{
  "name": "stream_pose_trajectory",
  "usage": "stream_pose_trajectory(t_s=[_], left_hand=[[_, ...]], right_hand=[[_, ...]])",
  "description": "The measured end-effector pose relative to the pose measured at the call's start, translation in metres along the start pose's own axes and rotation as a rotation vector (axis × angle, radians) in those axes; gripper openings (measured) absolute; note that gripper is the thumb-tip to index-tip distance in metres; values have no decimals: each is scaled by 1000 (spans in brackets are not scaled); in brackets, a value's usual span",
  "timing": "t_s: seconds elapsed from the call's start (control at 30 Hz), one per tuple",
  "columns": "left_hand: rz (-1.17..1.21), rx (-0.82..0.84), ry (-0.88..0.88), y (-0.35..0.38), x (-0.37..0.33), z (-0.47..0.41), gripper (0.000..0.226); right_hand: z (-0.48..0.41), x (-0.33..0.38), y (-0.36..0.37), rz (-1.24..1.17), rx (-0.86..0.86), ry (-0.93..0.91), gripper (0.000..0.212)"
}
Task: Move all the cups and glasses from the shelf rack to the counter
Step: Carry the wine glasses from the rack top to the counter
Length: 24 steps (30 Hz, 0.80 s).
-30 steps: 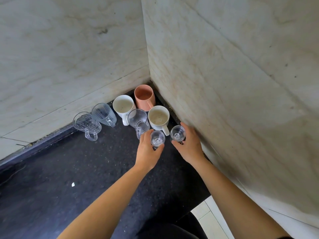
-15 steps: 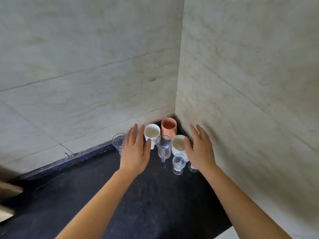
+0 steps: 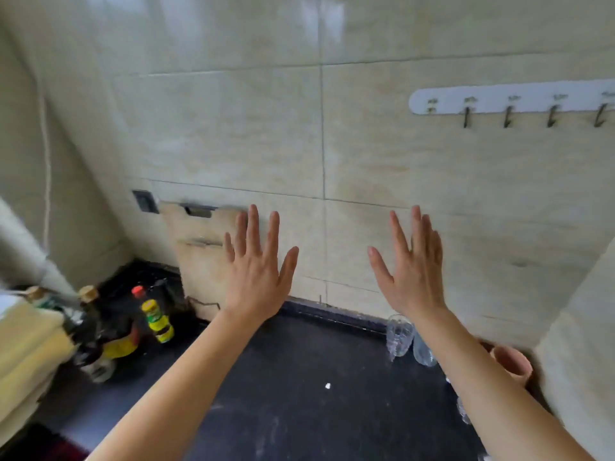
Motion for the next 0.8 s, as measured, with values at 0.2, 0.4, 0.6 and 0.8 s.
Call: stream_pose_trajectory(t_s=[0.2, 0.4, 0.6, 0.8], left_hand=[[-246, -22, -343, -85, 118, 114, 70], [-451, -3, -573, -187, 216, 263, 72], [-602, -95, -846, -319, 311, 414, 73], [-736, -128, -1082, -427, 404, 584, 73]], right_hand=[[20, 150, 67, -289, 157, -303, 74], [106, 328, 113, -569, 335, -516, 74], [224, 535, 105, -782, 437, -791, 74], [371, 743, 89, -948, 509, -1011, 75]])
Point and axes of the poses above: each hand's wrist, its own z-axis away from the middle knuckle, its own y-axis out of the palm, x = y × z, the point moved 10 cm from there along -z, towards the middle knuckle, and after that the axes turned 9 degrees about -z, right-handed, at the moved point
